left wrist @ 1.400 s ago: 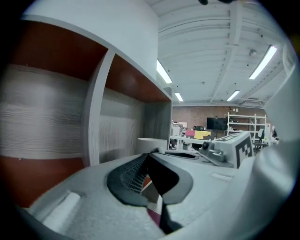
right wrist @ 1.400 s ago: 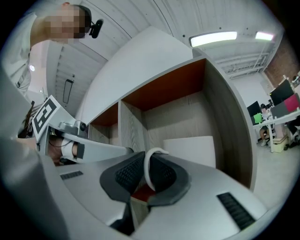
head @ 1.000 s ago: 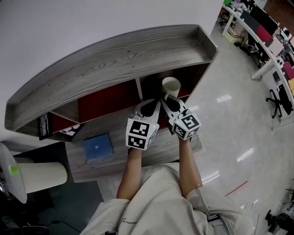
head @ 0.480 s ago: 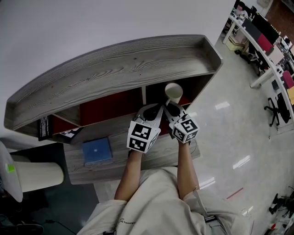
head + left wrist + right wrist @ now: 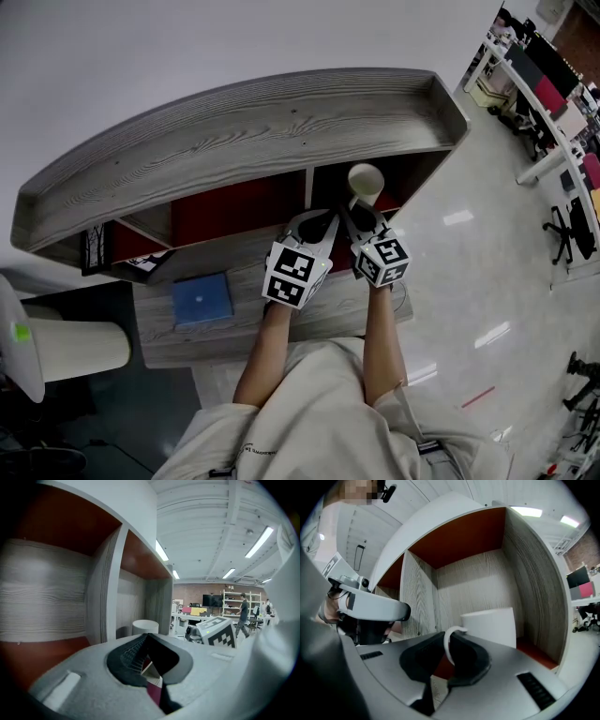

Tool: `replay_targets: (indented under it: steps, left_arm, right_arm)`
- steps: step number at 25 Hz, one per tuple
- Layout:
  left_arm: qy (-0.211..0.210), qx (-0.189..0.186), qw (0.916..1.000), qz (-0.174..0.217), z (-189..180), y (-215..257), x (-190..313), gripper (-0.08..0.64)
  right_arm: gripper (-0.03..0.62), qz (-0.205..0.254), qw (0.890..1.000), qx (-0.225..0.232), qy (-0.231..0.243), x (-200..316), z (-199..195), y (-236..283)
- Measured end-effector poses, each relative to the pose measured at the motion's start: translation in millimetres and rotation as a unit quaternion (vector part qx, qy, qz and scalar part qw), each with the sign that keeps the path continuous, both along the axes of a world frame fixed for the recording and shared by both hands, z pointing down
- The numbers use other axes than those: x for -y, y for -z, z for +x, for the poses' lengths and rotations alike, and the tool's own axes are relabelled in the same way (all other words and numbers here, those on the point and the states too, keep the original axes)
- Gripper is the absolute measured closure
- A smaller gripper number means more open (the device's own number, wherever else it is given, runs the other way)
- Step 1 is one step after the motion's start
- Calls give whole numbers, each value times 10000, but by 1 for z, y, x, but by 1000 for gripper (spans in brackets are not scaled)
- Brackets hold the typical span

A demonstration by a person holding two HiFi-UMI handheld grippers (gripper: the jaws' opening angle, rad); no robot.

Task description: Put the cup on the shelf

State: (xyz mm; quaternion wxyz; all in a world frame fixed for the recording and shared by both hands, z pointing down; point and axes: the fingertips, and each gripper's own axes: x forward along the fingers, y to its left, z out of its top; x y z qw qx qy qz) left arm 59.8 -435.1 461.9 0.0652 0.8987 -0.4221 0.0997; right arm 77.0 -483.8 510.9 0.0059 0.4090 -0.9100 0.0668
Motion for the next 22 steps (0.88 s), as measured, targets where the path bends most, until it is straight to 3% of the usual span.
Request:
replay_targets:
  steps: [22]
  left_arm:
    - [-128, 60, 9999, 71, 10, 2, -10, 551]
  right_arm:
    - [515, -36, 9993, -196, -312, -6, 15, -2]
